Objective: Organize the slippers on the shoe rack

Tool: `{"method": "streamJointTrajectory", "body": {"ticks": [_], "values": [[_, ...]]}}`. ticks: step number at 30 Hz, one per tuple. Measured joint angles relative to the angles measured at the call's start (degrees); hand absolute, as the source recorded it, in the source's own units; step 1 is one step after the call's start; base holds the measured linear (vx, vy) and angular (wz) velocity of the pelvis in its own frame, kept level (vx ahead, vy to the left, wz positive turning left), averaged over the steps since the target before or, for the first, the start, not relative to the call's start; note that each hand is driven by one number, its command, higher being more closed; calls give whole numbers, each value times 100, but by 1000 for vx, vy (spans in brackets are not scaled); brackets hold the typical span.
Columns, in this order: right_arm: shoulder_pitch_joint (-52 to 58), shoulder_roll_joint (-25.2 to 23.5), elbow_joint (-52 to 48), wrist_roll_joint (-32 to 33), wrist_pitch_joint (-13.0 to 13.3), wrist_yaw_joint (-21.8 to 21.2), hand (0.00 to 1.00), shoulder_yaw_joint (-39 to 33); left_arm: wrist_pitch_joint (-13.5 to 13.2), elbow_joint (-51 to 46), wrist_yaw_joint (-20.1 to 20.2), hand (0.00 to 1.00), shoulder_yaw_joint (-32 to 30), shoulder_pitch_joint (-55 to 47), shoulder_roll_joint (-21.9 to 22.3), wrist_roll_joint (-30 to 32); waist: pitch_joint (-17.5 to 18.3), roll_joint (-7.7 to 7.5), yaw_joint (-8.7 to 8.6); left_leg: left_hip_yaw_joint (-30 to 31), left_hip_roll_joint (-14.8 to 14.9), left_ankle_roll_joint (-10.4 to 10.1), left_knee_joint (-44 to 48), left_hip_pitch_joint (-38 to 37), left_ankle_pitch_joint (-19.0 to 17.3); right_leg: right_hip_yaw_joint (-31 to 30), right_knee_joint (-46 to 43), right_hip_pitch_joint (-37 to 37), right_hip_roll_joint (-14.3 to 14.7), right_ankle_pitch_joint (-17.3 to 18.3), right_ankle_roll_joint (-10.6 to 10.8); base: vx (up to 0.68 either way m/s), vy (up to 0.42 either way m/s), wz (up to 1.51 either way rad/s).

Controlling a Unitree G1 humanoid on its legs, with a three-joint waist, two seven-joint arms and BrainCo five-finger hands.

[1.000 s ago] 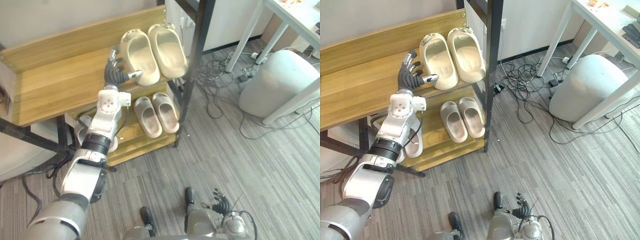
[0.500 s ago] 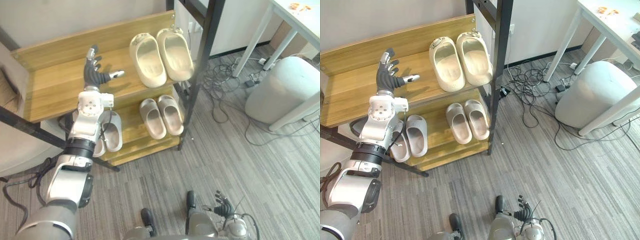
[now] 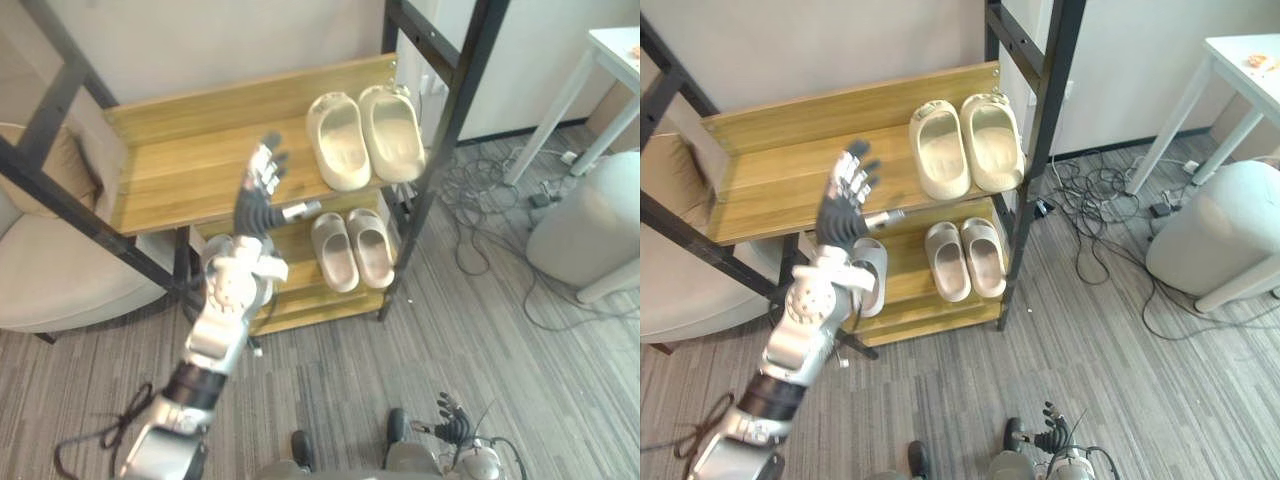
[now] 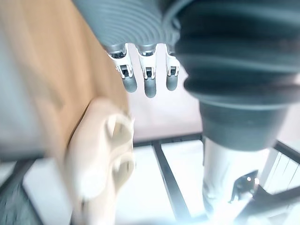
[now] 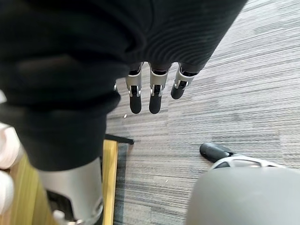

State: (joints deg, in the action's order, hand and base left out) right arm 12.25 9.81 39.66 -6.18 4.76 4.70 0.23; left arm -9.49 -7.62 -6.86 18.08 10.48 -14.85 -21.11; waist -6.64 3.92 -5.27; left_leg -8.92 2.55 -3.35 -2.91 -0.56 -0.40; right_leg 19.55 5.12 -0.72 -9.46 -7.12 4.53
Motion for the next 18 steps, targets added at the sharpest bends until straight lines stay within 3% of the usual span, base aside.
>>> {"method": "streamJointTrajectory", "body": {"ticks": [2,6,11,14,18], "values": [[4,-4,60,-5,0,-13,0,54,-14,-142,434,0,424,-734,14,-166,98,-40,77,51,9,-3,0,-54,-2,75,2,86,2,37,16,-10,-11,14],[-58,-27,265,-13,6,-17,0,64,-4,248,850,0,687,-1639,117,-232,221,-91,209,177,11,-5,1,-47,-4,200,12,146,2,69,24,-19,-13,15],[-131,-63,408,-22,15,-22,0,193,138,1908,1126,0,640,-2215,177,92,291,-203,324,318,22,-53,6,-35,-14,363,41,199,7,183,59,-43,-18,17],[-140,-164,433,-45,44,-32,0,233,148,3187,1183,0,352,-2302,326,860,356,-296,398,323,48,-74,6,-32,-23,372,42,202,33,195,51,1,-5,1],[-249,-283,682,-57,71,-1,0,227,241,4871,857,0,-423,-2247,548,1889,448,-418,425,338,85,-82,13,-108,-24,412,39,290,67,189,35,50,-24,1]]}}
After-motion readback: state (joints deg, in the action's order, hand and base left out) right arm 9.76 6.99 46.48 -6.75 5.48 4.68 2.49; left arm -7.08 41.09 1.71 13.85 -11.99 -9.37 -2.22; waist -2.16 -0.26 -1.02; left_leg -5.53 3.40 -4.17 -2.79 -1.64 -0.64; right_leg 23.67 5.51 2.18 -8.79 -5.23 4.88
